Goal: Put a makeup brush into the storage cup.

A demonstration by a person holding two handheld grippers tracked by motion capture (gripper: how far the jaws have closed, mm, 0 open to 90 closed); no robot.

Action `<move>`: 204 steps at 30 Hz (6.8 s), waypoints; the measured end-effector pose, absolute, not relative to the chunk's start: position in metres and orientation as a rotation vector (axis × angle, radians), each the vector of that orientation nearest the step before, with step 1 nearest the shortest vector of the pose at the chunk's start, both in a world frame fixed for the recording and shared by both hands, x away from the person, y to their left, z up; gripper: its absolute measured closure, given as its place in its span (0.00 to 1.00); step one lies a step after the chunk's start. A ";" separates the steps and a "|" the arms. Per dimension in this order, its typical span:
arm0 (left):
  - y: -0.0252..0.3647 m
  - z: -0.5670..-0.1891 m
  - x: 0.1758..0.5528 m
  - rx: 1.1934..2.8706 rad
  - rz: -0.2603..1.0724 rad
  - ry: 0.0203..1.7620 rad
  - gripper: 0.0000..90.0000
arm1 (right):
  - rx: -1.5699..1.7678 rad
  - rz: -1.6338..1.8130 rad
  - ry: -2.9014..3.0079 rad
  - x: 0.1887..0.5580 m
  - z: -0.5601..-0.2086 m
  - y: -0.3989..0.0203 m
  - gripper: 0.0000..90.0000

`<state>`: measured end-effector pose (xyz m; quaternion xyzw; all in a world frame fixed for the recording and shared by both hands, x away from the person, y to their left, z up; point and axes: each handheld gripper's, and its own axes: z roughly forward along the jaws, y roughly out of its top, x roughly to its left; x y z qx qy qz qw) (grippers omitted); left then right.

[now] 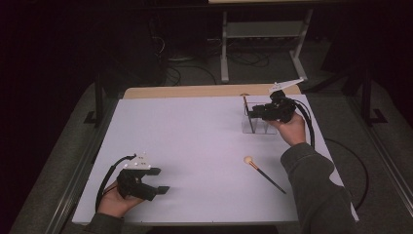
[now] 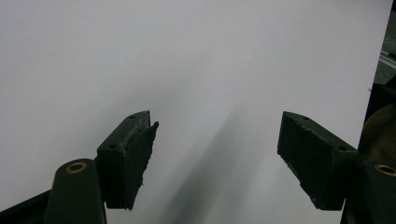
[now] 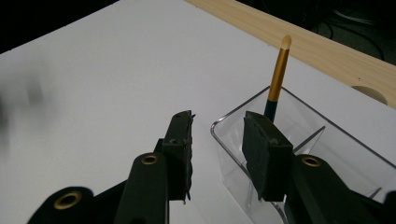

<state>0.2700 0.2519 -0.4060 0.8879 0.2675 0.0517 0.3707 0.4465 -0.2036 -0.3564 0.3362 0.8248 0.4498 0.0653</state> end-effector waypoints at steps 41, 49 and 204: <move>0.253 -0.405 0.270 2.250 0.172 0.714 0.27 | 0.978 1.348 2.481 0.408 -0.361 -0.220 0.54; 0.253 -0.404 0.270 2.249 0.182 0.717 0.27 | 0.957 1.347 2.508 0.400 -0.361 -0.217 0.49; 0.262 -0.396 0.273 2.224 0.265 0.711 0.26 | 1.055 0.880 2.802 0.329 -0.401 -0.201 0.55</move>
